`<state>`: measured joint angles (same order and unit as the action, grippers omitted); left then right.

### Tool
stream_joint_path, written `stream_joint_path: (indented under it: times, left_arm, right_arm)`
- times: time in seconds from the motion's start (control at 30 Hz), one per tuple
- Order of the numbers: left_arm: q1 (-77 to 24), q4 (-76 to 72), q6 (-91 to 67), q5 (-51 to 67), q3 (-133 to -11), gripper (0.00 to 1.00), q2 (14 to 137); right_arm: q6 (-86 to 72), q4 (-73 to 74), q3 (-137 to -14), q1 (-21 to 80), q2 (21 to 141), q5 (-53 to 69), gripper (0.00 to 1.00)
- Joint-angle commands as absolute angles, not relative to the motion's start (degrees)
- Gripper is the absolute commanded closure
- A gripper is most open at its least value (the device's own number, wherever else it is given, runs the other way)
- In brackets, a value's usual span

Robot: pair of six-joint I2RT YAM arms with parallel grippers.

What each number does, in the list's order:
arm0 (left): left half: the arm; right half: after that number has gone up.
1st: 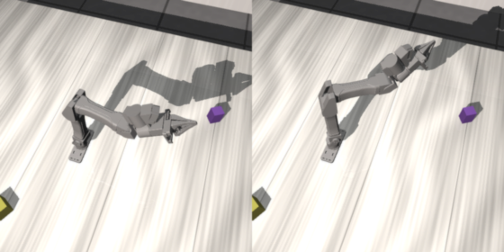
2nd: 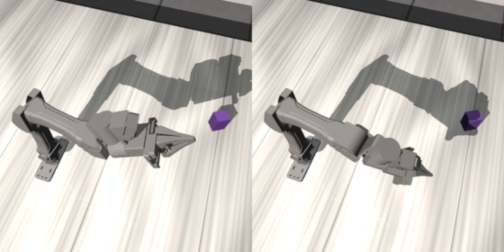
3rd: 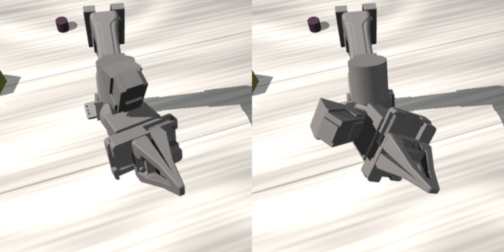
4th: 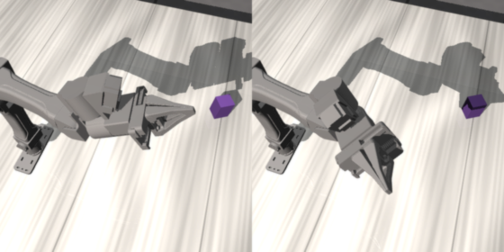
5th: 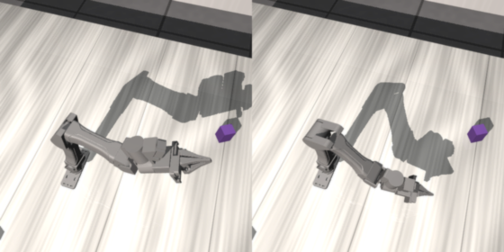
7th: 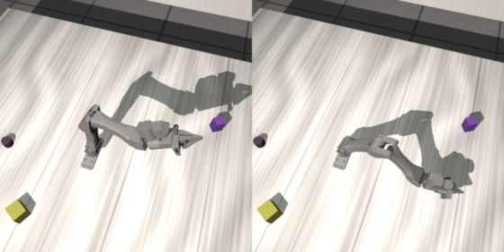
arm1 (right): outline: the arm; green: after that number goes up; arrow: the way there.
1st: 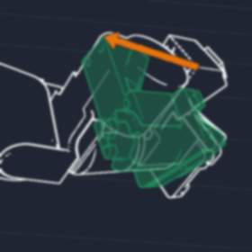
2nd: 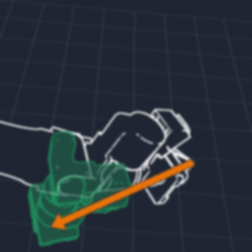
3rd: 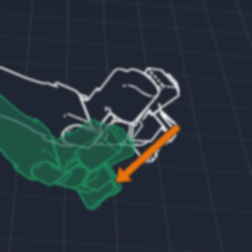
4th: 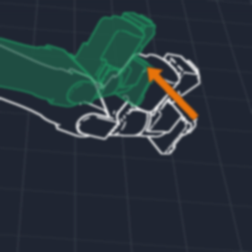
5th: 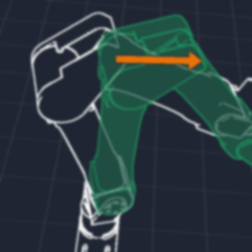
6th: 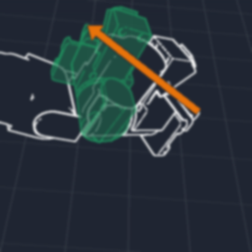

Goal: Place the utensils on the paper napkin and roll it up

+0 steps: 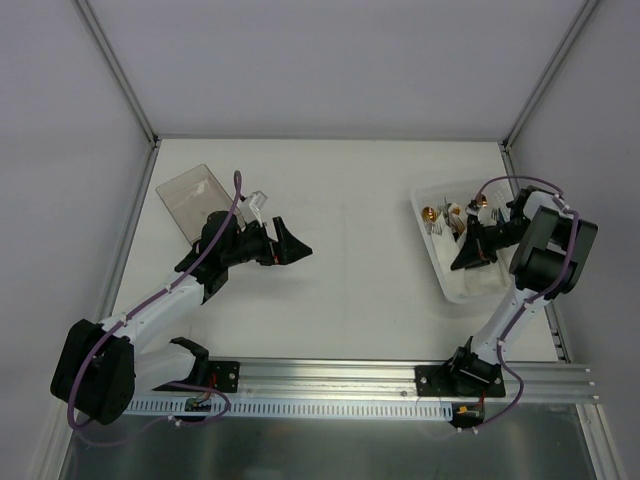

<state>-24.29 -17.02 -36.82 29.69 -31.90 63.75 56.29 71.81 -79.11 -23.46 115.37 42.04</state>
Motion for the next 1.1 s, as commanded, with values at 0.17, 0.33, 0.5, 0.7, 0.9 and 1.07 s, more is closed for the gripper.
stream_joint_path:
  times: [0.17, 0.33, 0.5, 0.7, 0.9, 1.07]
  left_arm:
    - [-24.1, -15.8, -35.1, 28.3, -33.1, 0.01, 63.2]
    - [-24.2, -14.5, -34.4, 27.8, -34.0, 0.01, 63.2]
    - [-24.1, -14.2, -34.2, 27.8, -34.2, 0.01, 63.1]
    - [-24.1, -13.9, -34.2, 27.5, -34.3, 0.01, 63.0]
    - [-24.1, -12.7, -33.8, 26.2, -34.7, 0.01, 62.4]
    - [-24.1, -10.6, -32.6, 24.8, -35.2, 0.01, 62.1]
  right_arm:
    - [51.3, 72.8, -79.9, -21.2, 116.0, 35.5, 0.83]
    - [50.5, 72.9, -81.6, -20.8, 115.3, 32.7, 0.72]
    - [50.9, 73.1, -82.5, -19.6, 112.9, 31.2, 0.66]
    - [50.4, 73.2, -84.2, -18.7, 110.8, 28.5, 0.59]
    - [50.1, 73.7, -86.4, -18.4, 109.3, 26.5, 0.5]
    - [50.4, 74.1, -88.5, -18.2, 107.4, 24.6, 0.46]
